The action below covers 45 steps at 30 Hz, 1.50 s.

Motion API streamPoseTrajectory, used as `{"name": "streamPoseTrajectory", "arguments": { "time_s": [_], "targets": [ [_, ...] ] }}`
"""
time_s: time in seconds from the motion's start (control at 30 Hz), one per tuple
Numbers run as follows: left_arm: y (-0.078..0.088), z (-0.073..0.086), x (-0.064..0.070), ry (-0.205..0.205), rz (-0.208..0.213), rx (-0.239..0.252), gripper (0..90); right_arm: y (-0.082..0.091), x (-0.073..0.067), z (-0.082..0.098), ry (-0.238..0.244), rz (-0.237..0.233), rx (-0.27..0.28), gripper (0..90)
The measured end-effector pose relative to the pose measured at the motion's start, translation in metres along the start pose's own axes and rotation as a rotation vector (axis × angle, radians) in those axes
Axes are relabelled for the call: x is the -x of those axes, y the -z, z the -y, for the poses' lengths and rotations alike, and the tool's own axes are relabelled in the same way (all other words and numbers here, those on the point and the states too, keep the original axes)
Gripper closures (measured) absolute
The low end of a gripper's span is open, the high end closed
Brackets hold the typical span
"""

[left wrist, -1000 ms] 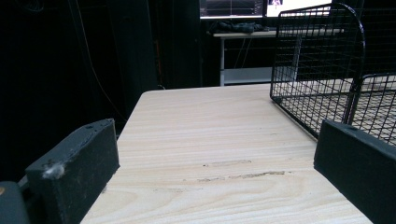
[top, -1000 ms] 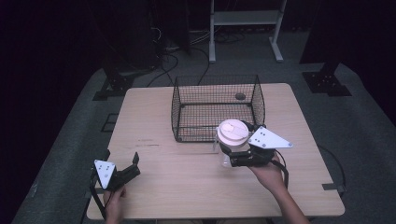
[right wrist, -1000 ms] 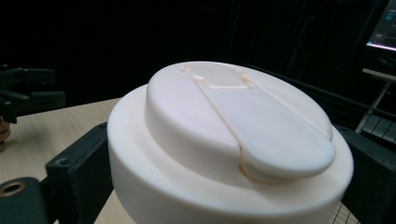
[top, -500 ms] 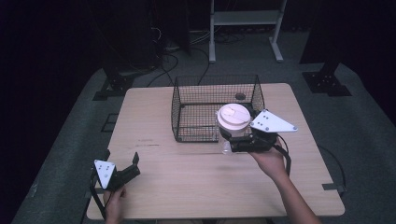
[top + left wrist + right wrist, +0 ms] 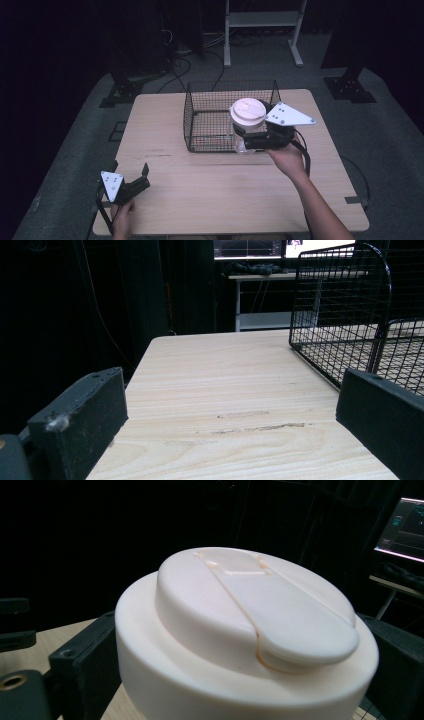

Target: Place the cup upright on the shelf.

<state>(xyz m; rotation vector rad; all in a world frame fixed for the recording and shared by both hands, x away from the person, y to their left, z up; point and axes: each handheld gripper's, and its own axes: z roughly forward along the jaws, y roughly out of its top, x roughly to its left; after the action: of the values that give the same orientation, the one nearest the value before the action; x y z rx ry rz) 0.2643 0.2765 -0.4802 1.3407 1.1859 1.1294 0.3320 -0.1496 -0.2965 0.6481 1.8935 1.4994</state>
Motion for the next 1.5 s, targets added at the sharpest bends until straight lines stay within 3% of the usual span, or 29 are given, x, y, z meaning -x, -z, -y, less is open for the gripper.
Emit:
{"name": "streamPoseTrajectory", "arguments": {
  "time_s": [0.5, 0.67, 0.8, 1.13, 1.5],
  "targets": [
    [0.0, 0.0, 0.0, 0.001, 0.001, 0.0, 0.0, -0.021, 0.018, -0.023, -0.018, 0.021, 0.011, 4.3],
    [0.0, 0.0, 0.0, 0.001, 0.001, 0.002, 0.0, -0.032, 0.024, -0.027, -0.015, 0.04, -0.009, 4.3],
    [0.0, 0.0, 0.0, 0.002, 0.001, 0.002, 0.0, -0.043, 0.027, -0.027, -0.006, 0.05, -0.023, 4.3],
    [0.0, 0.0, -0.001, 0.003, 0.001, 0.002, 0.0, -0.067, 0.042, -0.015, -0.043, 0.09, -0.043, 4.3],
    [0.0, 0.0, -0.001, 0.002, 0.001, 0.003, 0.0, -0.087, 0.045, -0.013, -0.033, 0.108, -0.059, 4.3]
  ]
}}
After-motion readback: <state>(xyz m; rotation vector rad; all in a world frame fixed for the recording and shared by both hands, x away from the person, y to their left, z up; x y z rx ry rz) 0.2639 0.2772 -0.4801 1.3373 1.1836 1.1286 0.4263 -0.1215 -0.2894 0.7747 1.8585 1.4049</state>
